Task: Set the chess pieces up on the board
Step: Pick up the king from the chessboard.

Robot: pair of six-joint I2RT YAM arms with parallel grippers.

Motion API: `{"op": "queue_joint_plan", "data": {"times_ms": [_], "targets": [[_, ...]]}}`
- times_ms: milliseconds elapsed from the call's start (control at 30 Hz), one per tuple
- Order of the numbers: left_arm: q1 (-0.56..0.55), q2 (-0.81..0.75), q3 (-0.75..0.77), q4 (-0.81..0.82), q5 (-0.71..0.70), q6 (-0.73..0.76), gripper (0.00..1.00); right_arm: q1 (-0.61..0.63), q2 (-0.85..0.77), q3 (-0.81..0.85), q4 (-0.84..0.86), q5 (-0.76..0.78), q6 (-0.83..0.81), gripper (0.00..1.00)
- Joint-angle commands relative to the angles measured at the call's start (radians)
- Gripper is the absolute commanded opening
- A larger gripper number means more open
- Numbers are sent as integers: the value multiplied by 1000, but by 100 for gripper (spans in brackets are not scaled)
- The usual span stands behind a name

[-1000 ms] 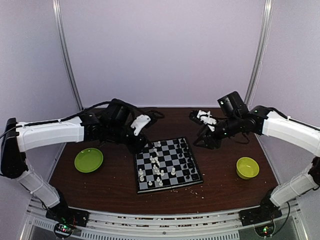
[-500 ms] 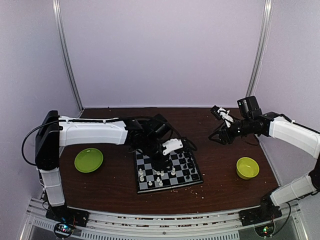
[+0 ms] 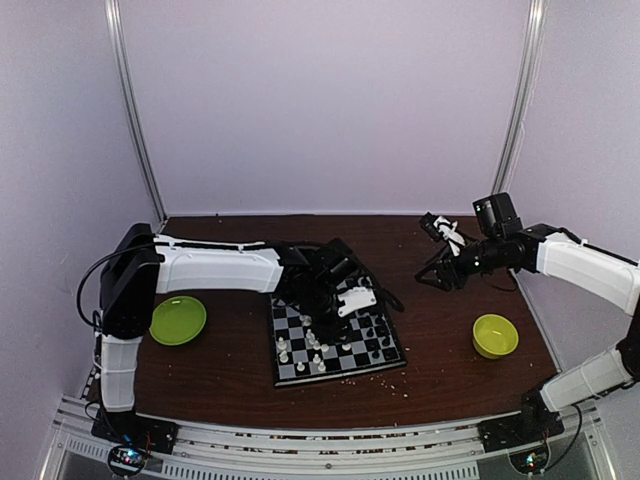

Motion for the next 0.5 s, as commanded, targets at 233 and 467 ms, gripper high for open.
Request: {"op": "queue_joint_plan", "data": {"times_ms": [233, 467], "targets": [[-5, 52, 64, 5, 27, 27, 27, -12, 23, 17, -7, -23, -15, 51], [-5, 56, 67, 5, 45, 34, 18, -13, 34, 21, -12, -32, -15, 51]]}}
